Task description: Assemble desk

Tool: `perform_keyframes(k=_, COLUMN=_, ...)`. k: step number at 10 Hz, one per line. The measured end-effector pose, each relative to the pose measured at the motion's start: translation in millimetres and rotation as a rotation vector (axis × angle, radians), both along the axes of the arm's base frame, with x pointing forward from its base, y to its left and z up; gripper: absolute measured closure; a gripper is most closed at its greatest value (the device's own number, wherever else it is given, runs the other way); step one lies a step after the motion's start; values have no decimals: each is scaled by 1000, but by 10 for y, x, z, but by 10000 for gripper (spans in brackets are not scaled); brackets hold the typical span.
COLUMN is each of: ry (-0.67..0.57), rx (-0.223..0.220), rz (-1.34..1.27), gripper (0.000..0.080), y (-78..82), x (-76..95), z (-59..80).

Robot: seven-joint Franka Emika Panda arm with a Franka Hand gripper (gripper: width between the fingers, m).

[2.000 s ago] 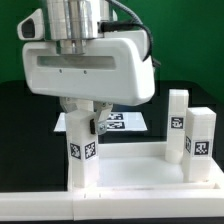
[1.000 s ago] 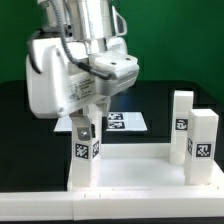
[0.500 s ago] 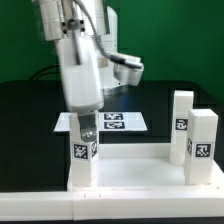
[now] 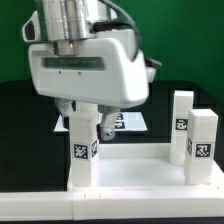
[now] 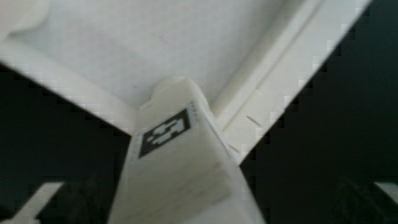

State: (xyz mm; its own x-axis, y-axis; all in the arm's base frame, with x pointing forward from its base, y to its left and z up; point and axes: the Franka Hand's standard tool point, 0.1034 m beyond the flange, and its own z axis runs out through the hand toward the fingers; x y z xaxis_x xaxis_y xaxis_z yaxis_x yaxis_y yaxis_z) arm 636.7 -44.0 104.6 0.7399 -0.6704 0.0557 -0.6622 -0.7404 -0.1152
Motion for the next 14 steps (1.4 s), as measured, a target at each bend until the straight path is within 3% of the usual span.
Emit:
perform_keyframes(k=1, ry=-3, rx=-21, rz=127, gripper=151, y=-6, x=-3, z=-6)
perform_keyframes(k=3, ry=-2, rx=-17, rz=89, gripper=187, y=-7, x=-4, z=-10)
perform_keyframes(k=4, ry=-1, rx=-17, rz=88, gripper=362, y=-9, x=-4, z=-12)
perform_keyframes(k=5, ry=1, rx=-11, rz=46, gripper=362, y=-9, x=-6, z=-15)
perform_keyframes(k=6, ry=11, rx=-2, rz=-66, gripper=507, y=-48, x=-26, z=-25)
perform_keyframes(k=8, ry=33, rx=32, rz=-305, gripper=508, y=-56, x=-40, z=-26)
perform_keyframes(k=9, ry=46, rx=67, rz=-512, gripper=509, y=-44, x=-45, z=-32)
perform_keyframes(k=10, ry=50, rx=130, rz=-812, gripper=509, y=-40, x=-33, z=-37)
perform_keyframes(k=11, ry=57, rx=160, rz=-914, gripper=509, y=-60, x=-33, z=-39)
perform_keyframes(k=14, ry=72, rx=184, rz=-1071, gripper=509, y=-54, x=-42, z=-41)
